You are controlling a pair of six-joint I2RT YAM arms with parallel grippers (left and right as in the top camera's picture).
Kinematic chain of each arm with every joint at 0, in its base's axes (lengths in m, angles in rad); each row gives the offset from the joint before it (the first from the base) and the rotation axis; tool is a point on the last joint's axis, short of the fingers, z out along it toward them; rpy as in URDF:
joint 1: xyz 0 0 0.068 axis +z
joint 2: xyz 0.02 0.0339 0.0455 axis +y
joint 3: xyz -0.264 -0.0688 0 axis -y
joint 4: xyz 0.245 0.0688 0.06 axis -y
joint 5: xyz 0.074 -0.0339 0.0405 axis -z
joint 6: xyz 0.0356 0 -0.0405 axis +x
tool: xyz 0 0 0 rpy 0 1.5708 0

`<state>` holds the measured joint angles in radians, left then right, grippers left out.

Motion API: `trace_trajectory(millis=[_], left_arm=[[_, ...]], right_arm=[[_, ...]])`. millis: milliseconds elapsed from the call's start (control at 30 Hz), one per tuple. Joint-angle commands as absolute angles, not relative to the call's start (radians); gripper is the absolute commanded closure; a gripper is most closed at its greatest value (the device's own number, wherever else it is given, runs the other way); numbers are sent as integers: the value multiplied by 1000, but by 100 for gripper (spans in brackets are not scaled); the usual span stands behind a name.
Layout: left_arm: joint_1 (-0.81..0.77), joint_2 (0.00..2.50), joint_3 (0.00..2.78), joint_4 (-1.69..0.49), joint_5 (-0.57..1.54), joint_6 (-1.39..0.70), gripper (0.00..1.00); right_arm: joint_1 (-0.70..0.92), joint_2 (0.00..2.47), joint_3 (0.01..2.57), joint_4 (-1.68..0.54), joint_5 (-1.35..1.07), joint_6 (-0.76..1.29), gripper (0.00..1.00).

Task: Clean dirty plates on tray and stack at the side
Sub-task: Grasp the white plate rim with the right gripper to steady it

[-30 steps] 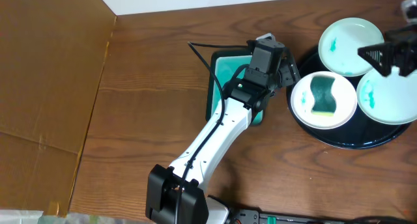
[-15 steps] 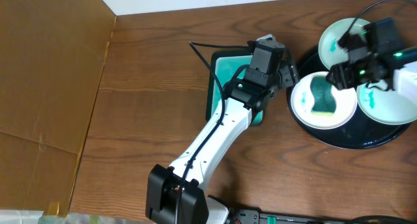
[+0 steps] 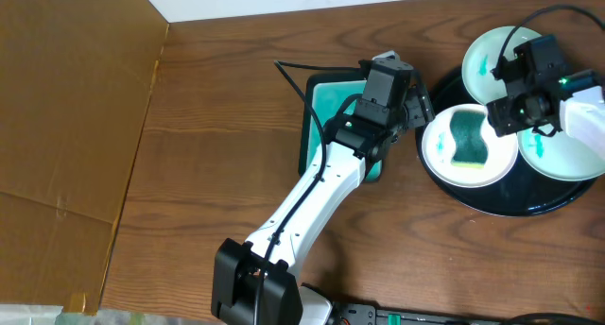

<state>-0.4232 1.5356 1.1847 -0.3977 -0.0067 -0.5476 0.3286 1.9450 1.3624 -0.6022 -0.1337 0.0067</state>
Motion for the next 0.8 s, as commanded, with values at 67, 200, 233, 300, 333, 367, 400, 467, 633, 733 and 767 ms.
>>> trace_trajectory(millis=[67, 200, 233, 300, 333, 367, 400, 467, 633, 733, 767], left_arm=[[-420, 1536, 1184, -403, -20, -531, 25], [-420, 1536, 1184, -403, -20, -531, 25], [-420, 1536, 1184, -403, -20, -531, 25], [-420, 1536, 1184, -403, -20, -531, 25], [-420, 1536, 1184, -403, -20, -531, 25], [-420, 1536, 1184, -403, -20, -531, 25], [-420, 1536, 1184, -403, -20, -531, 25], [-420, 1536, 1184, -403, -20, -531, 25], [-420, 1536, 1184, -403, -20, -531, 24], [-420, 1536, 1184, -403, -20, -531, 25], [-420, 1536, 1184, -403, -20, -531, 24]], right_arm=[[321, 1994, 1378, -605, -140, -1, 36], [319, 1998, 1378, -610, -151, -9, 34], [319, 1998, 1378, -615, -168, -9, 33], [319, 1998, 1378, -621, -182, -10, 33], [320, 1999, 1378, -621, -186, -17, 34], [320, 1999, 1378, -620, -186, -26, 34], [320, 1999, 1378, -617, -185, -34, 34], [320, 1998, 1378, -599, -185, -41, 34], [319, 1999, 1378, -601, -186, -33, 32], [320, 1999, 1377, -632, -196, -17, 29], [322, 2000, 1374, -638, -196, -16, 29]])
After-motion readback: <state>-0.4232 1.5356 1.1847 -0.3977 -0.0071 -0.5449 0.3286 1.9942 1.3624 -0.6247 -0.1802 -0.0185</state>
